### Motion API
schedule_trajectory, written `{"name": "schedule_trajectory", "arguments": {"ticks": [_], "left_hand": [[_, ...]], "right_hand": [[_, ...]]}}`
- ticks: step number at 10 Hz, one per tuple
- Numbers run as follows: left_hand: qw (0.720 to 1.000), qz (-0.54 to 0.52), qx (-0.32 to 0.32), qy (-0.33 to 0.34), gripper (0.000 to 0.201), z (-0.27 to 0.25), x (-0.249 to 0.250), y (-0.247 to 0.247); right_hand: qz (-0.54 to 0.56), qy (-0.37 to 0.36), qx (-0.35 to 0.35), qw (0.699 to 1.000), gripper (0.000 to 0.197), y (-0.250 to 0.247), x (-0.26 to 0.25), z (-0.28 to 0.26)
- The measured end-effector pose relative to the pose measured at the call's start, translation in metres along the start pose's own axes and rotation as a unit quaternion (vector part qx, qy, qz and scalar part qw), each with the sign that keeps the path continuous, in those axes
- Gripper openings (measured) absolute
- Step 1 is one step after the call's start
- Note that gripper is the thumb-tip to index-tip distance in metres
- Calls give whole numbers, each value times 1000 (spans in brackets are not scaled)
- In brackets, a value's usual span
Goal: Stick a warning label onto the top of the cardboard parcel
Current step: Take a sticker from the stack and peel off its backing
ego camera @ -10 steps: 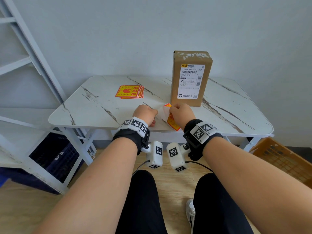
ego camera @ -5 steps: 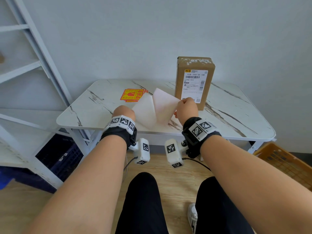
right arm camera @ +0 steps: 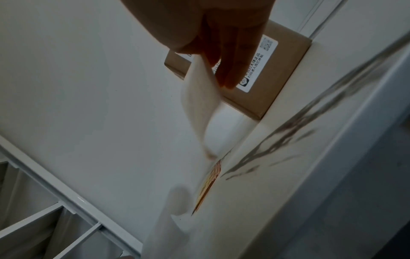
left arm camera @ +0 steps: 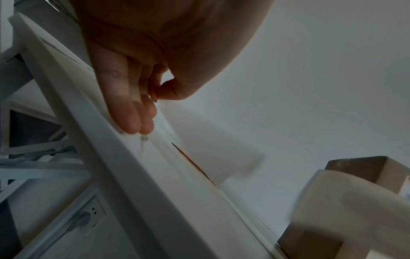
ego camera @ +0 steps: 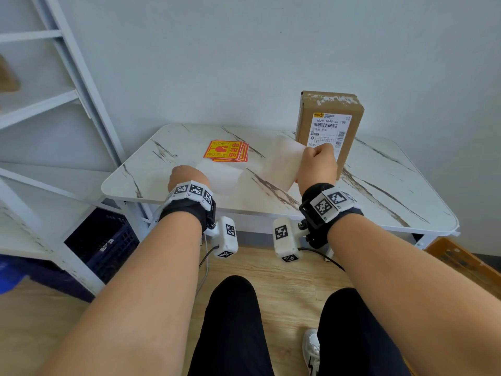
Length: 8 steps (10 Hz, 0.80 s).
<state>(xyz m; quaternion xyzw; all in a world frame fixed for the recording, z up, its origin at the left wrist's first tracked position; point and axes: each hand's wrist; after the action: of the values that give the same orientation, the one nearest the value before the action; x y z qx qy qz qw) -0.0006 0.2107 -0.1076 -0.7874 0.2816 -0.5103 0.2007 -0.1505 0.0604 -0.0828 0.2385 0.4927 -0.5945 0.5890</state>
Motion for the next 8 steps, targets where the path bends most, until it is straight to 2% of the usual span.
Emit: {"name": "schedule_trajectory", "arguments": {"ticks": [1,3,4,5,6,7,8], "left_hand": [[999,24,20,-19,41,5,3,0],[996,83,12,37,32,8,2,14],[997,10,-10,82,33,11,11,22],[992,-10,-29,119,38,12,18,27],[987,-27,-4,160,42,-4,22,22],[978,-3,-17,210,32,-21,26,18],[965,9,-68,253,22,-38,32,20]], "right_hand": [[-17,-11,10,1000,9,-1,0,2],[4,-11,-51,999,21,8,-3,-9],[14,-17,-77,997,17,12,-7,-11],[26,-24,-78,996,18,12,-11,-11],[32,-34,-72,996,16,11,-14,-10],[41,-33,-74,996,15,7,-15,-8],[47,-31,-86,995,16,0,-16,-5]]}}
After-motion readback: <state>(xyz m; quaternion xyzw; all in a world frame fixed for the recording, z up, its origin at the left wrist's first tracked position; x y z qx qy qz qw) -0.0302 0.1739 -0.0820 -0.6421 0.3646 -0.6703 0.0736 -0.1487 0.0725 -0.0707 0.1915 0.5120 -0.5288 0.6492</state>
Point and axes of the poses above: each hand's wrist, its own z-axis towards the middle knuckle, its own y-axis out of the palm, x = y × z, and after that the axes turned 15 degrees about -y, right-handed
